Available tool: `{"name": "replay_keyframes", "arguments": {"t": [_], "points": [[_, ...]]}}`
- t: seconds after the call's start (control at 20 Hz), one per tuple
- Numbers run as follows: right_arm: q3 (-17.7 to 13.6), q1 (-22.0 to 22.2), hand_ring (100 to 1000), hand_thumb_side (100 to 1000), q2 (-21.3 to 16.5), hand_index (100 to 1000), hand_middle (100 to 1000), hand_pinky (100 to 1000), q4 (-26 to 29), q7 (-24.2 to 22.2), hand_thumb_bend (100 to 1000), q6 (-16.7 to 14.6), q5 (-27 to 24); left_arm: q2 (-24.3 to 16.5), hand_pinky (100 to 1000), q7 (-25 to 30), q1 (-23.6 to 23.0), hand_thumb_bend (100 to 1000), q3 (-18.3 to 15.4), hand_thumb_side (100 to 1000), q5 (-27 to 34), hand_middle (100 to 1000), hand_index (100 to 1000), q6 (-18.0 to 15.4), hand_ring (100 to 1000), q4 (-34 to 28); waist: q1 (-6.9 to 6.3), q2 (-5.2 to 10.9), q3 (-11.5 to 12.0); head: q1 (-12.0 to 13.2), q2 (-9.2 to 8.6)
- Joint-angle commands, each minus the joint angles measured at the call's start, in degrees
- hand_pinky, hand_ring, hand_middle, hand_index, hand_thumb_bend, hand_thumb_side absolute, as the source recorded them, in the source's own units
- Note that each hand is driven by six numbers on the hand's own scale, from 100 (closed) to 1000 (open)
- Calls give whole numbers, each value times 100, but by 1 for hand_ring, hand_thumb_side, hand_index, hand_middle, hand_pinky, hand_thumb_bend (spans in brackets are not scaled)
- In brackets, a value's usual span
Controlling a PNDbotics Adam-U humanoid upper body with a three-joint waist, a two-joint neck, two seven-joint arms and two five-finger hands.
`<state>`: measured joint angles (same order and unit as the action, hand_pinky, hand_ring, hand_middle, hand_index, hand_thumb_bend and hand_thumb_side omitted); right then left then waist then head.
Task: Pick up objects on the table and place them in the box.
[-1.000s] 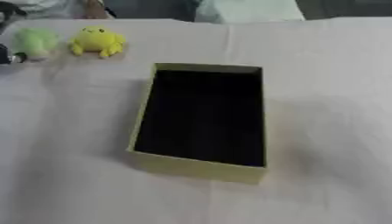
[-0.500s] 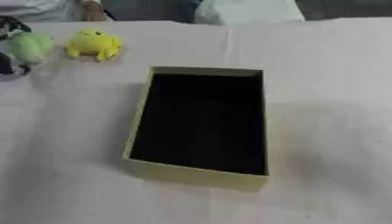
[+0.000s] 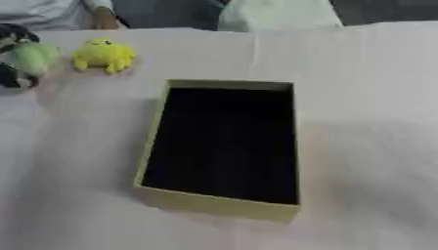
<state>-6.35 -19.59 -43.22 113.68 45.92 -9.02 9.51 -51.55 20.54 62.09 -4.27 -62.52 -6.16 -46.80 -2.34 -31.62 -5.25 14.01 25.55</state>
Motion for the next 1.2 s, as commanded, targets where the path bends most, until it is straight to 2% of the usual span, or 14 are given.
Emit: {"name": "replay_keyframes", "arguments": {"t": [0.05, 0.3, 0.35, 0.4, 0.75, 1.2], "points": [[-72, 1, 709, 995, -220, 773, 672, 761, 91, 15, 168, 17, 62, -286, 782, -53, 93, 364, -68, 104, 56, 636, 790, -19, 745, -75, 11, 135, 15, 6, -51], [-73, 11, 709, 995, -214, 773, 672, 761, 91, 26, 168, 26, 60, -284, 782, -44, 92, 364, -57, 104, 160, 636, 790, -65, 745, -63, 13, 137, 25, 1, -35], [-73, 11, 709, 995, -214, 773, 671, 760, 91, 27, 169, 26, 60, -283, 716, -43, 92, 320, -57, 107, 169, 484, 653, -67, 612, -62, 13, 137, 24, -2, -34], [-78, 20, 709, 995, -212, 773, 670, 760, 91, 31, 169, 30, 62, -270, 685, -62, 91, 304, -69, 106, 204, 450, 615, -72, 570, -65, 17, 144, 25, -19, -20], [-91, 60, 708, 995, -216, 773, 669, 760, 91, 46, 169, 37, 71, -277, 653, -520, 47, 278, -74, 100, 262, 389, 552, 5, 470, -167, 22, 172, 36, -58, 27], [-131, 120, 709, 997, -224, 773, 669, 760, 91, 70, 166, 25, 90, -228, 602, -765, -50, 260, 23, 100, 467, 361, 529, -19, 436, -335, 60, 209, 105, -187, 117]]}}
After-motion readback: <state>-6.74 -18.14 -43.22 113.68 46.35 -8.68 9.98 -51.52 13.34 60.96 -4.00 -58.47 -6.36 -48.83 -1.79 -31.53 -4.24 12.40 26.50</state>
